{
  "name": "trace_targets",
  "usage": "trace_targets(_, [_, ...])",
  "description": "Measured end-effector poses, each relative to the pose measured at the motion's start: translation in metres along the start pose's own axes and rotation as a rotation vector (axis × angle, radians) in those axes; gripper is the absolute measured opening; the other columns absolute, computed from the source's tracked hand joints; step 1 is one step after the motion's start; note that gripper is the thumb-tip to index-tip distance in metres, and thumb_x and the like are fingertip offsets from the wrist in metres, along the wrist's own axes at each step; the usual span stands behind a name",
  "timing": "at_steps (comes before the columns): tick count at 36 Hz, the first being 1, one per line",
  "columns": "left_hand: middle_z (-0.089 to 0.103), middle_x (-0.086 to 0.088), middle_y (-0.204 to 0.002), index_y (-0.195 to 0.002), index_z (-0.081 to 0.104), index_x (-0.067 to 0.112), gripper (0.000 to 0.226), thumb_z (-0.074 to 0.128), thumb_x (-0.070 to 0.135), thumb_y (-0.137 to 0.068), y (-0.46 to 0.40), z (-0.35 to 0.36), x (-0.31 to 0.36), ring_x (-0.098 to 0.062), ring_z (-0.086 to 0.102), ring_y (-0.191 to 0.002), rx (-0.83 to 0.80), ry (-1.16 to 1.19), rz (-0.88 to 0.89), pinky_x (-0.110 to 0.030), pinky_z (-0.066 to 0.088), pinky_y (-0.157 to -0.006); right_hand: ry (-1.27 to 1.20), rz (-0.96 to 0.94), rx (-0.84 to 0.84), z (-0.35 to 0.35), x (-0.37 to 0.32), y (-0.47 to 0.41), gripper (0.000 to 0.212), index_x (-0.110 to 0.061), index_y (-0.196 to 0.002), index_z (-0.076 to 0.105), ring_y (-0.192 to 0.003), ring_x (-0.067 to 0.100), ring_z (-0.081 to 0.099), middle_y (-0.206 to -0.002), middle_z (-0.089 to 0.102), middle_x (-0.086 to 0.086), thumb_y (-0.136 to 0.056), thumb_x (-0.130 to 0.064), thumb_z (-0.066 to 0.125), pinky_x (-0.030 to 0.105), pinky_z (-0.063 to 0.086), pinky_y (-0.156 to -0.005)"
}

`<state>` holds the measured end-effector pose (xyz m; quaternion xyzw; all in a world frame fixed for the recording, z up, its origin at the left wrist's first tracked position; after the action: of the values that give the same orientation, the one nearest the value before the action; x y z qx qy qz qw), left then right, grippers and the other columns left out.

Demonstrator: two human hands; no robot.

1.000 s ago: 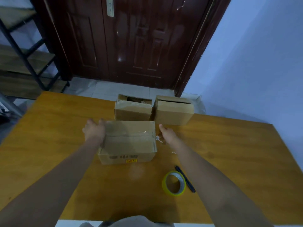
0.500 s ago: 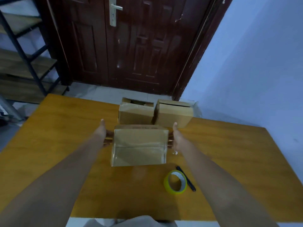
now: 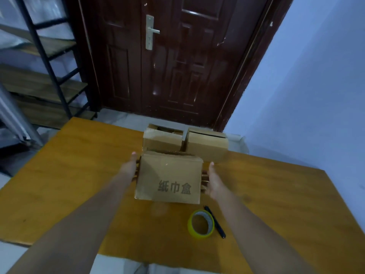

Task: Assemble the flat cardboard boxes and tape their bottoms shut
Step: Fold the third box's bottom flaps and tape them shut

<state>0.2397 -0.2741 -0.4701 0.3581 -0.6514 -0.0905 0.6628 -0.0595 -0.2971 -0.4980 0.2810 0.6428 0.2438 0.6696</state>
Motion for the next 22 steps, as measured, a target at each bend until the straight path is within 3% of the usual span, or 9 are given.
trace_targets(4, [0.052, -0.009, -0.127, -0.133, 0.048, 0.008, 0.061, 0.031, 0.054, -0.097, 0.013, -0.006, -0.005, -0.034, 0.048, -0.120, 0.040, 0.054, 0.031, -0.047, 0.039, -0.103, -0.042, -0.074, -0.004, 0.000, 0.002, -0.004, 0.071, -0.011, -0.120, 0.057, -0.113, 0.028, 0.057, -0.121, 0.062, 0.014, -0.087, -0.070, 0.034, 0.051, 0.038, -0.106])
trace_targets(7, [0.048, -0.013, -0.137, -0.136, 0.045, 0.011, 0.059, 0.033, 0.054, -0.097, 0.023, -0.007, -0.010, -0.034, 0.045, -0.124, 0.056, 0.076, 0.036, -0.047, 0.039, -0.102, -0.022, -0.079, 0.003, 0.002, 0.009, 0.001, 0.077, -0.013, -0.130, 0.052, -0.125, 0.025, 0.048, -0.134, 0.054, 0.009, -0.085, -0.073, 0.033, 0.048, 0.029, -0.109])
trace_targets(11, [0.038, -0.011, -0.146, -0.143, 0.037, 0.016, 0.057, 0.033, 0.051, -0.098, 0.028, -0.005, -0.024, -0.035, 0.039, -0.130, 0.051, -0.033, 0.015, -0.049, 0.034, -0.103, -0.012, -0.042, -0.009, -0.001, 0.025, 0.000, 0.083, -0.021, -0.145, 0.036, -0.134, 0.026, 0.038, -0.149, 0.037, 0.006, -0.083, -0.076, 0.031, 0.045, 0.033, -0.102])
trace_targets(18, [0.036, -0.016, -0.145, -0.143, 0.030, 0.006, 0.054, 0.043, 0.035, -0.099, 0.025, -0.002, -0.059, -0.037, 0.037, -0.129, 0.065, -0.203, -0.119, -0.048, 0.035, -0.104, -0.014, 0.043, -0.090, 0.010, 0.052, 0.006, 0.078, -0.018, -0.146, 0.033, -0.138, 0.024, 0.033, -0.150, 0.036, 0.005, -0.087, -0.070, 0.035, 0.044, 0.030, -0.108])
trace_targets(22, [0.036, -0.018, -0.143, -0.143, 0.028, 0.004, 0.053, 0.041, 0.033, -0.100, 0.022, -0.001, -0.063, -0.038, 0.039, -0.127, 0.056, -0.319, -0.101, -0.045, 0.035, -0.095, 0.100, 0.011, -0.084, 0.014, 0.048, 0.009, 0.065, -0.022, -0.144, 0.036, -0.136, 0.025, 0.034, -0.148, 0.035, 0.002, -0.092, -0.061, 0.038, 0.043, 0.033, -0.105])
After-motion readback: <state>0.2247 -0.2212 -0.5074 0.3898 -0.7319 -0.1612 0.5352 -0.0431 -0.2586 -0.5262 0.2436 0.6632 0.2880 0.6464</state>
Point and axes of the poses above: each hand's wrist, its own y-axis away from the middle knuckle, its own z-axis out of the palm, x = y × z, the point moved 10 cm from there along -y, towards the middle knuckle
